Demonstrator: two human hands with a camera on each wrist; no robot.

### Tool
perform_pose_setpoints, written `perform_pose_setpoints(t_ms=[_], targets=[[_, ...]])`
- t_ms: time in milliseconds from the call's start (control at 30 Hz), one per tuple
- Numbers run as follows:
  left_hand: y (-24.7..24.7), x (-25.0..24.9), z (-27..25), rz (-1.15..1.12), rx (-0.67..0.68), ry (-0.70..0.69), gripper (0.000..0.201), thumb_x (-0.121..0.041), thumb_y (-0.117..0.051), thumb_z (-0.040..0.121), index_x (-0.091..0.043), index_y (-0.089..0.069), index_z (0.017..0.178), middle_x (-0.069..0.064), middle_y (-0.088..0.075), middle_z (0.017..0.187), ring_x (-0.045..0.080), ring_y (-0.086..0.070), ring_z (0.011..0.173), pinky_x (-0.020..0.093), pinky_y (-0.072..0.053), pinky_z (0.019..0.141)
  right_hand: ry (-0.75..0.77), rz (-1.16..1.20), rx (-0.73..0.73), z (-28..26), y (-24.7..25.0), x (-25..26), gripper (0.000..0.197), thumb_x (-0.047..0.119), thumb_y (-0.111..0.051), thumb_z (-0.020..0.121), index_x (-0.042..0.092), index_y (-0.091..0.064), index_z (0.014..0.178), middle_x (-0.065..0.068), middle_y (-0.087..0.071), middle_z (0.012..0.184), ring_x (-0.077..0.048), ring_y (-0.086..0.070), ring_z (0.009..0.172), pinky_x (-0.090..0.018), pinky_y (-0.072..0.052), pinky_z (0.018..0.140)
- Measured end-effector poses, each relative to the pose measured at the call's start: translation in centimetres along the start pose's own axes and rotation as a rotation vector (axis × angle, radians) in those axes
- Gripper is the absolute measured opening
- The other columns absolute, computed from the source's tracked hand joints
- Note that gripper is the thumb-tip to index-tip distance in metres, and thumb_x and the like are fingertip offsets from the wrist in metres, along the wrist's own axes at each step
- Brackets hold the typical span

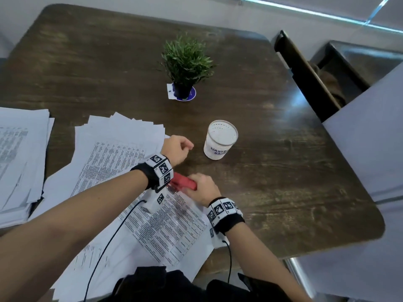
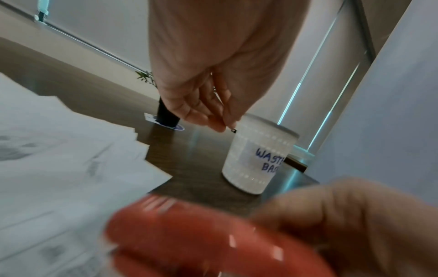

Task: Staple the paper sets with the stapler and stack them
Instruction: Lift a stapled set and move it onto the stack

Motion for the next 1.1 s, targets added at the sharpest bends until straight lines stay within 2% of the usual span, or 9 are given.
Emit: perform_pose_setpoints(t_ms=[167,300,433,500,567,700,900,1033,1100], targets=[[1.2,4.7,-2.6,0.124,0.071,0.145,0.026,0.002,-0.056,0.087,-0.016,-0.074,0.094,0.005,-0.072,0.104,0.020,-0.066,0.100,0.031,-0.050,0.095,-0.153,-0.001,-0.185,1.6,2.8,-2.4,0.034,0.025,-0.075,0.082,0.018,-0.070,0.115,-0.008,-0.067,0.109,-0.026,-0.061,0.101,-0.033,-0.048,0.091],[1.3,6.3,-4.7,0.302,0.306,0.129,0.043,0.005,-0.057,0.083,-0.019,-0.068,0.116,0.004,-0.062,0.129,0.022,-0.056,0.121,0.031,-0.044,0.103,-0.222,-0.034,-0.247,1.6,4.1,-2.8,0.039,0.016,-0.070,0.084,0.011,-0.062,0.122,-0.013,-0.058,0.120,-0.031,-0.058,0.108,-0.032,-0.042,0.094],[2.4,7.4,-6.2,0.361,0.230,0.132,0.048,-0.004,-0.070,0.077,-0.020,-0.064,0.121,0.001,-0.057,0.132,0.021,-0.053,0.122,0.038,-0.044,0.103,-0.245,-0.012,-0.387,-1.3,3.3,-1.1,0.034,0.014,-0.069,0.082,0.008,-0.055,0.112,-0.010,-0.049,0.114,-0.031,-0.058,0.098,-0.035,-0.045,0.083],[3.2,8.4,-7.2,0.313,0.167,0.188,0.050,-0.006,-0.075,0.075,-0.016,-0.063,0.122,0.004,-0.055,0.134,0.022,-0.052,0.124,0.041,-0.043,0.105,-0.271,0.006,-0.250,-2.9,2.2,-0.6,0.035,0.022,-0.075,0.077,0.012,-0.054,0.103,-0.005,-0.051,0.107,-0.026,-0.057,0.097,-0.031,-0.044,0.079],[3.8,9.7,-8.2,0.312,0.144,0.222,0.055,-0.007,-0.077,0.073,-0.013,-0.061,0.125,0.007,-0.053,0.136,0.025,-0.049,0.127,0.042,-0.040,0.107,-0.352,-0.023,-0.049,-4.3,0.9,-0.4,0.050,0.034,-0.083,0.069,0.016,-0.052,0.104,-0.004,-0.050,0.111,-0.021,-0.052,0.101,-0.031,-0.046,0.083],[5.1,11.5,-9.8,0.325,0.126,0.218,0.062,-0.017,-0.084,0.070,-0.010,-0.060,0.127,0.009,-0.050,0.140,0.025,-0.046,0.128,0.040,-0.038,0.108,-0.431,-0.134,0.086,-5.5,-0.9,-0.1,0.093,0.041,-0.091,0.057,0.011,-0.042,0.130,-0.009,-0.041,0.130,-0.029,-0.042,0.124,-0.040,-0.044,0.101],[5.7,12.0,-11.1,0.438,0.053,0.306,0.077,-0.041,-0.084,0.070,-0.018,-0.051,0.135,0.001,-0.036,0.150,0.027,-0.036,0.135,0.045,-0.037,0.106,-0.482,-0.112,0.112,-4.9,-1.4,1.0,0.078,0.029,-0.093,0.057,0.009,-0.050,0.120,-0.010,-0.054,0.124,-0.028,-0.053,0.116,-0.043,-0.049,0.097],[6.5,13.1,-11.7,0.510,0.041,0.392,0.112,-0.070,-0.074,0.063,-0.016,-0.028,0.150,0.006,-0.020,0.159,0.031,-0.021,0.144,0.055,-0.022,0.115,-0.486,-0.179,0.092,-4.9,-1.6,1.4,0.063,0.027,-0.089,0.065,0.008,-0.056,0.116,-0.011,-0.034,0.136,-0.030,-0.032,0.129,-0.046,-0.040,0.104],[6.9,13.6,-12.1,0.558,0.069,0.391,0.117,-0.080,-0.066,0.062,-0.019,-0.021,0.152,0.006,-0.017,0.159,0.033,-0.019,0.144,0.055,-0.024,0.113,-0.486,-0.188,0.109,-4.8,-1.6,1.6,0.059,0.026,-0.088,0.068,0.007,-0.057,0.114,-0.011,-0.033,0.137,-0.031,-0.032,0.129,-0.045,-0.040,0.102]])
Point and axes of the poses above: each hand's wrist, its own z-axis towards the middle knuckle, its own y-axis out of the back of the hand, x = y × z, the point moved 2 cm from there along z, towards the middle knuckle
